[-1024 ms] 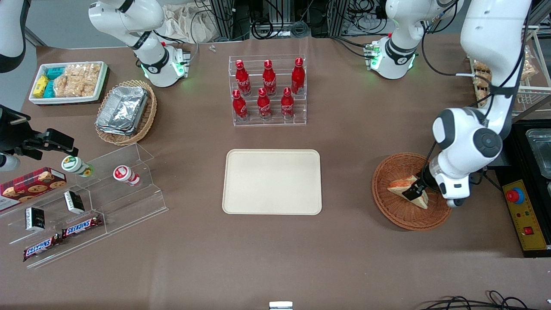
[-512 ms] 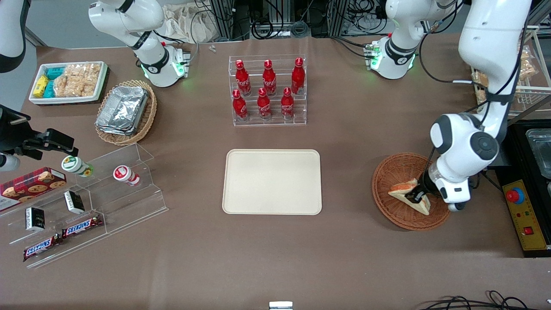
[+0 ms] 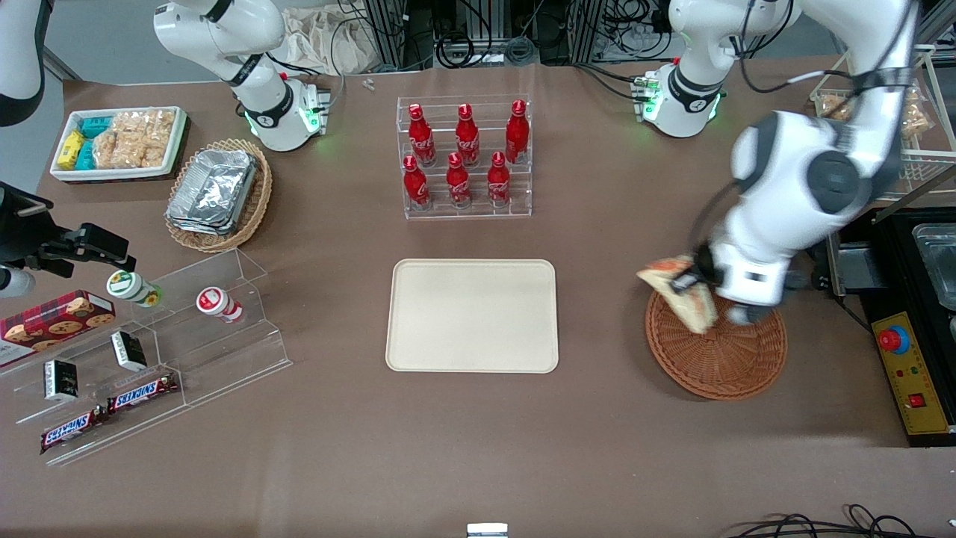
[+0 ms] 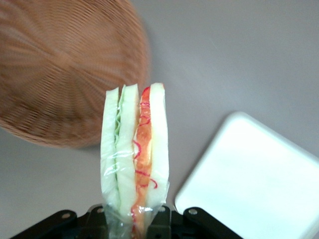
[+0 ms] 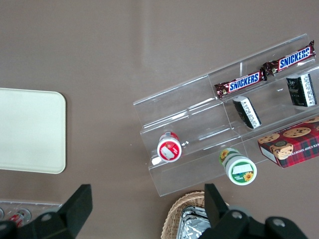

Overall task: Place sandwich from basket to tray
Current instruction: 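Lift the sandwich and carry it with the left gripper to the tray, then lower the sandwich onto the white tray and open the left gripper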

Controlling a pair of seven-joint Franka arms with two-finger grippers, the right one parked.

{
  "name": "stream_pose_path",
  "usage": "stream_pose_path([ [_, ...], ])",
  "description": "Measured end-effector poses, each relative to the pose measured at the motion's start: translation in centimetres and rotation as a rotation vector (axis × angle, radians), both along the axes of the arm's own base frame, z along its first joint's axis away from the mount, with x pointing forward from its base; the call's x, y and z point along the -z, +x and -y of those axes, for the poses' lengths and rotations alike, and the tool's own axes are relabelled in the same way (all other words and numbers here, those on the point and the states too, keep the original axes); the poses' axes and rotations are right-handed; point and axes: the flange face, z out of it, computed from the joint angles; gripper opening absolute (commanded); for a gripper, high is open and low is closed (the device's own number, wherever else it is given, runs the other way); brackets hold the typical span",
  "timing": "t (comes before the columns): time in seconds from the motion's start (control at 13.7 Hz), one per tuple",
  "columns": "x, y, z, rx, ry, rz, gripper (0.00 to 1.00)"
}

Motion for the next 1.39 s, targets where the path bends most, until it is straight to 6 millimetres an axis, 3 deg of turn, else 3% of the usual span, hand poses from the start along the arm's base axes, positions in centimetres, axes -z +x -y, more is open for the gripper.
stream_pose_path([
  [0.22, 5.0, -3.2, 10.9, 0.276, -0.008, 0.054, 0.00],
  [0.29, 7.1, -4.4, 13.6, 0.351, 0.013, 0.066, 0.00],
  [0.44, 11.1, -5.8, 17.0, 0.423, 0.002, 0.080, 0.00],
  [0.59, 14.8, -6.1, 18.2, 0.489, 0.014, 0.099, 0.24],
  [0.66, 16.4, -5.9, 18.2, 0.525, 0.031, 0.118, 0.29],
  [0.73, 17.8, -5.6, 18.1, 0.542, 0.041, 0.131, 0.53],
  [0.8, 18.9, -5.1, 17.9, 0.545, 0.050, 0.138, 1.00],
  [0.88, 19.5, -4.5, 17.9, 0.543, 0.058, 0.145, 1.00],
  [1.02, 19.1, -3.5, 18.1, 0.510, 0.057, 0.166, 1.00],
  [1.17, 16.6, -2.1, 18.5, 0.405, 0.039, 0.209, 1.00],
  [1.24, 14.2, -1.2, 18.4, 0.344, 0.036, 0.238, 1.00],
  [1.39, 7.2, 0.8, 16.4, 0.246, 0.060, 0.302, 1.00],
])
